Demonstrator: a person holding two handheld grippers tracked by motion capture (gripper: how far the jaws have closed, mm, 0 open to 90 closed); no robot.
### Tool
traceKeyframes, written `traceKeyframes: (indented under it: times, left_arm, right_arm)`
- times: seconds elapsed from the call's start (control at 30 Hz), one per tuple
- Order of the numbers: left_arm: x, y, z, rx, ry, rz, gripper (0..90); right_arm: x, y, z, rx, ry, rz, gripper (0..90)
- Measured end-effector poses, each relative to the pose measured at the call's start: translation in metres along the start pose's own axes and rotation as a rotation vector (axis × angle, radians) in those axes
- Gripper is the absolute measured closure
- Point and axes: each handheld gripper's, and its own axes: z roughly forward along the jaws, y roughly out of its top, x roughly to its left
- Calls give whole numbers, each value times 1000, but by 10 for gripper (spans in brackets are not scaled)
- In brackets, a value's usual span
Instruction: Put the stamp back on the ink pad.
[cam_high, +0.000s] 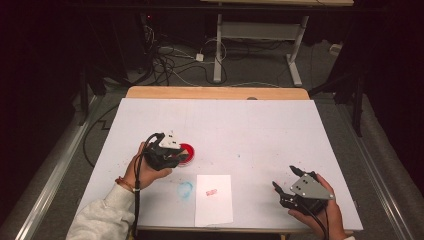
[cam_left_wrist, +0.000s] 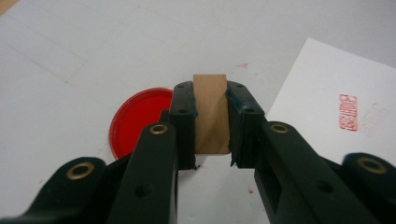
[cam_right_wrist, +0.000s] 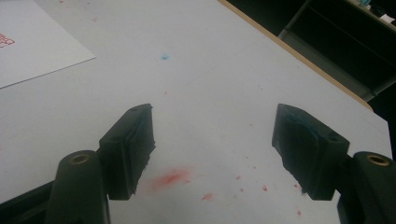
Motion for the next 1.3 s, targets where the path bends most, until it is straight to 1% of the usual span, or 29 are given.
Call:
traceKeyframes:
  times: [0.13, 0.27, 0.33, 0.37, 0.47, 0.6, 0.7, 0.83, 0.9, 1.03, 1.1, 1.17, 1.3]
  left_arm:
    - [7, -1, 3, 6, 6, -19, 730]
    - [13, -2, 9, 17, -1, -33, 730]
    - [15, -2, 13, 27, 0, -39, 729]
    - [17, -2, 15, 29, -7, -46, 730]
    - [22, -3, 21, 49, -9, -57, 729]
    - [29, -6, 30, 72, -23, -86, 728]
    - [33, -8, 35, 82, -22, -104, 728]
    - [35, -8, 39, 91, -23, -110, 727]
    - [35, -8, 41, 95, -23, -113, 727]
    - [37, -8, 45, 111, -24, -120, 728]
    - [38, -9, 47, 103, -31, -132, 727]
    - [39, -9, 48, 103, -31, -135, 728]
    - [41, -10, 49, 105, -46, -146, 728]
  right_arm:
    - [0, 1, -1, -7, 1, 9, 297]
    - [0, 0, 0, -7, -1, 9, 295]
    - [-1, 0, -1, -12, 6, 21, 293]
    - [-1, 1, -1, -15, 9, 26, 293]
    - [-1, 0, -1, -15, 7, 26, 291]
    - [0, 0, 0, -12, 6, 25, 288]
    - [-1, 0, 0, -16, 8, 28, 275]
    - [-2, 0, -1, -34, 5, 36, 253]
    - [-2, 0, -1, -35, 0, 39, 224]
    - [-1, 0, -1, -29, -12, 36, 227]
    - [-1, 0, -1, -25, -13, 36, 231]
    - [-1, 0, 0, -21, -12, 34, 234]
    - [0, 0, 1, -16, -13, 31, 237]
